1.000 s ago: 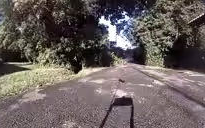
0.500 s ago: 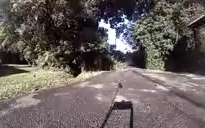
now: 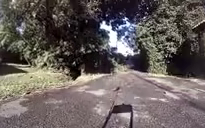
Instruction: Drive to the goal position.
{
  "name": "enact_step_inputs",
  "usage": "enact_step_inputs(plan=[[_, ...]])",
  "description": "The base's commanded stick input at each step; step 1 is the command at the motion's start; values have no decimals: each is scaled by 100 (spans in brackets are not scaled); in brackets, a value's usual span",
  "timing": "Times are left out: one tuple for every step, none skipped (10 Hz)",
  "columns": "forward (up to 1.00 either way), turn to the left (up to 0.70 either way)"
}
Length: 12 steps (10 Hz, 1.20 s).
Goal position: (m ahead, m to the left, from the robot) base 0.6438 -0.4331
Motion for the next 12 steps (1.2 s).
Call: enact_step_inputs(plan=[[60, 0], [59, 0], [61, 0], [65, 0], [69, 0], [67, 0], [62, 0], [54, 0], [39, 0], [25, 0], [11, 0], [0, 0]])
